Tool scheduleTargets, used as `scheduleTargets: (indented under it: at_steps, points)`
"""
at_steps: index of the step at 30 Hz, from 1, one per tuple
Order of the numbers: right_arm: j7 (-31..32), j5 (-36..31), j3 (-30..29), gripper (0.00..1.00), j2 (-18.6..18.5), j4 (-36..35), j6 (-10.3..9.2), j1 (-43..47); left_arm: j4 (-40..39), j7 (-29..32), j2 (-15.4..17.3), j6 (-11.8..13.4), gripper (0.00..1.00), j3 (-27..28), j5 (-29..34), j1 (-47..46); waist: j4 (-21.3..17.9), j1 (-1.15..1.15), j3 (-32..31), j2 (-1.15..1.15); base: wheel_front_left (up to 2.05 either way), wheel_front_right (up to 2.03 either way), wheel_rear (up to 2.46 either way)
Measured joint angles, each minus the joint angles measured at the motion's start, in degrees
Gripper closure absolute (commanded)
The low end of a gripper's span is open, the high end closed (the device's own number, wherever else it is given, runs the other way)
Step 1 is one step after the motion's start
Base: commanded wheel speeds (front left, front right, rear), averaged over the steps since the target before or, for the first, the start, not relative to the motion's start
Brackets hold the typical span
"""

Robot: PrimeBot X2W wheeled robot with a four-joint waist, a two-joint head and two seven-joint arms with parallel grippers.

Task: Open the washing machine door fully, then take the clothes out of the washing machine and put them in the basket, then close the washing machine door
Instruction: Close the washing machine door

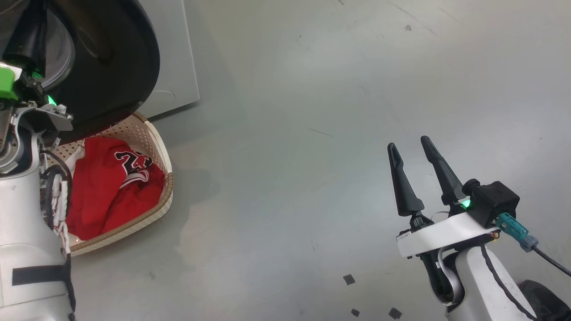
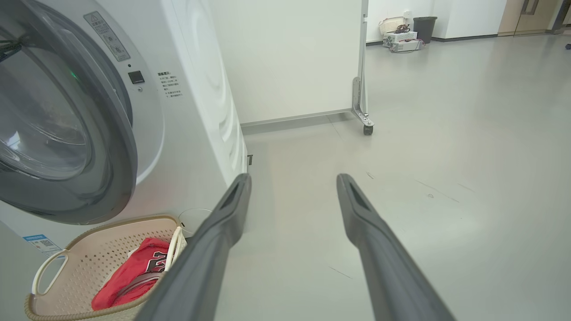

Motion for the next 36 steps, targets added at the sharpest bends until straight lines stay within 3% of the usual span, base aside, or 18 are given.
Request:
scheduleTargets:
  at_steps: [8,14,32,33,34,35,36]
  points:
    - [0.0,0.0,-0.1,0.00,0.0,0.3,0.01,-0.2,1.1,-0.3,-0.1,0.0,1.00,-0.2,0.0,-0.5,0.0,0.00,-0.4,0.00,0.00,0.00,0.00]
    - [0.0,0.0,-1.3,0.00,0.0,0.4,-0.01,-0.2,0.7,-0.5,-1.9,0.0,1.00,0.2,-1.5,0.4,1.3,0.00,-0.9,0.00,0.00,0.00,0.00]
    - [0.0,-1.7,-3.4,0.00,-1.0,0.8,0.00,0.7,-10.6,-1.2,-4.1,0.0,1.00,2.0,-7.6,20.1,10.2,0.00,-3.7,0.00,0.00,0.00,0.00]
    - [0.0,-2.1,-3.5,0.00,-1.0,0.8,0.00,0.7,-11.4,-1.3,-4.2,0.0,0.93,1.8,-7.7,21.0,10.8,0.00,-4.0,0.00,0.00,0.00,0.00]
    - [0.0,-2.3,-3.6,0.00,-1.1,0.8,0.01,0.8,-12.3,-1.5,-4.3,0.0,0.64,1.7,-7.8,21.9,11.5,0.00,-4.2,0.00,0.00,0.00,0.00]
    - [0.0,-2.5,-3.6,0.00,-1.2,0.8,0.01,0.8,-13.1,-1.6,-4.4,0.0,0.51,1.6,-8.1,22.7,12.1,0.00,-4.4,0.00,0.00,0.00,0.00]
    - [0.0,-2.6,-3.7,0.00,-1.2,0.8,0.01,0.8,-14.0,-1.7,-4.4,0.0,0.21,1.4,-8.4,23.4,12.8,0.00,-4.7,0.00,0.00,0.00,0.00]
